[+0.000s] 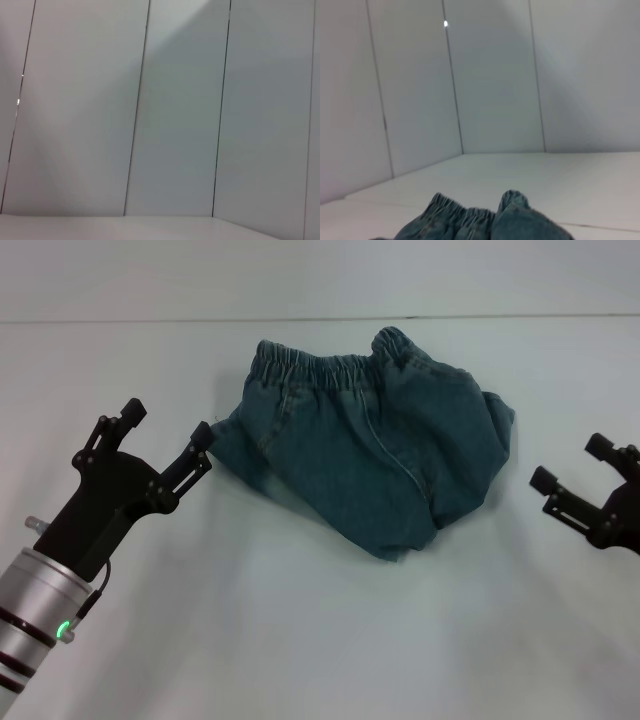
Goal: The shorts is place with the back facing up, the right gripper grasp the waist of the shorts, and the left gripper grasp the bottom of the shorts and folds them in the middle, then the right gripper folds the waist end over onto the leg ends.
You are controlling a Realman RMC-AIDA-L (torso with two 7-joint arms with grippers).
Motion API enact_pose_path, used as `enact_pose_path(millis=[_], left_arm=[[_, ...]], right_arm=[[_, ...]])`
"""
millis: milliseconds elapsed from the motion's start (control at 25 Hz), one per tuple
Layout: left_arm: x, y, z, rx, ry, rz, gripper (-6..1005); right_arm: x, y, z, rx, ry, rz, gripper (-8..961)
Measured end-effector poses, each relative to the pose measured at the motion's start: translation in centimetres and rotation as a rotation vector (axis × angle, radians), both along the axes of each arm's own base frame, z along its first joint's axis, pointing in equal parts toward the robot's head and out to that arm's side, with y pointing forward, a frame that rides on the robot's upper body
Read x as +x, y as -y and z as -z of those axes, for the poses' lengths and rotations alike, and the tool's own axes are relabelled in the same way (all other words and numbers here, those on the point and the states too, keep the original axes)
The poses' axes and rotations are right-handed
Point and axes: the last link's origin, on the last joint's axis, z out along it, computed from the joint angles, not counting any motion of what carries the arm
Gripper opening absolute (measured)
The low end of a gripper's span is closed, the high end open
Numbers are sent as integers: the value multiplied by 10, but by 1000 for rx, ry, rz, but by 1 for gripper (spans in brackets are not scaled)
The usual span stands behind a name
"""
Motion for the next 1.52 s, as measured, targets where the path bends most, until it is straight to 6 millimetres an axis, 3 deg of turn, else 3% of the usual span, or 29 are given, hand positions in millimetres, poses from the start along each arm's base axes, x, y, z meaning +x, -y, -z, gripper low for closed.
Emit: enact_pose_path(millis=[520,760,1520], left_arm=[[-5,3,-2,36,27,-48,900],[-11,16,-6,197,42,-146,900],[-7,20,0,242,-15,-150,901]], right_arm=[[13,8,-15,167,-86,86,956],[19,23,-21,334,-140,140,956],[22,40,-12,487,-151,246,956]])
